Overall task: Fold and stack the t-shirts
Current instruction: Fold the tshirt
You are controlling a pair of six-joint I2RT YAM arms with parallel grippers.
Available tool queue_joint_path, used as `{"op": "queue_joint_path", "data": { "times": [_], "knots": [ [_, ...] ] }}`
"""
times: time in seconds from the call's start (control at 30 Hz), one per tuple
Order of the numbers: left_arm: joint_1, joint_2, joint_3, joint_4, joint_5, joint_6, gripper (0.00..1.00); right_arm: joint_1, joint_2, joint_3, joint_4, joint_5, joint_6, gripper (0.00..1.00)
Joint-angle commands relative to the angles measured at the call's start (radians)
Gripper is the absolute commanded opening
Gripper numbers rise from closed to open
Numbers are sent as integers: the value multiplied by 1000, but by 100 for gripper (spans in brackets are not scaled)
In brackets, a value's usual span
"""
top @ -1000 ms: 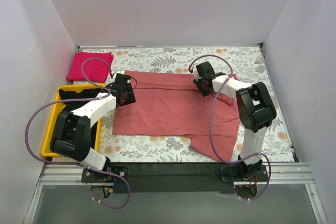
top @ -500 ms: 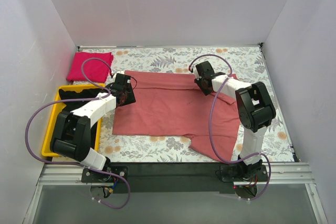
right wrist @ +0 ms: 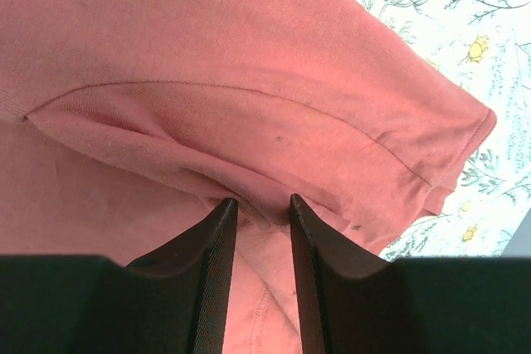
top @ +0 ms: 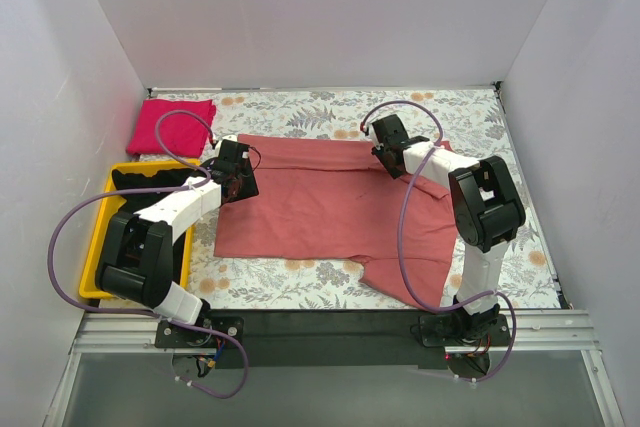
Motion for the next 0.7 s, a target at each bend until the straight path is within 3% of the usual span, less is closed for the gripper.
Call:
{"op": "queue_joint_path", "data": {
  "times": [0.0,0.67],
  "knots": [
    [1,-4,20,4,-1,10,48,19,-36,-4,27,43,-24,39],
    [1,-3,20,5,5,12,48,119,-102,-107,110,207,-64,40]
  ]
}}
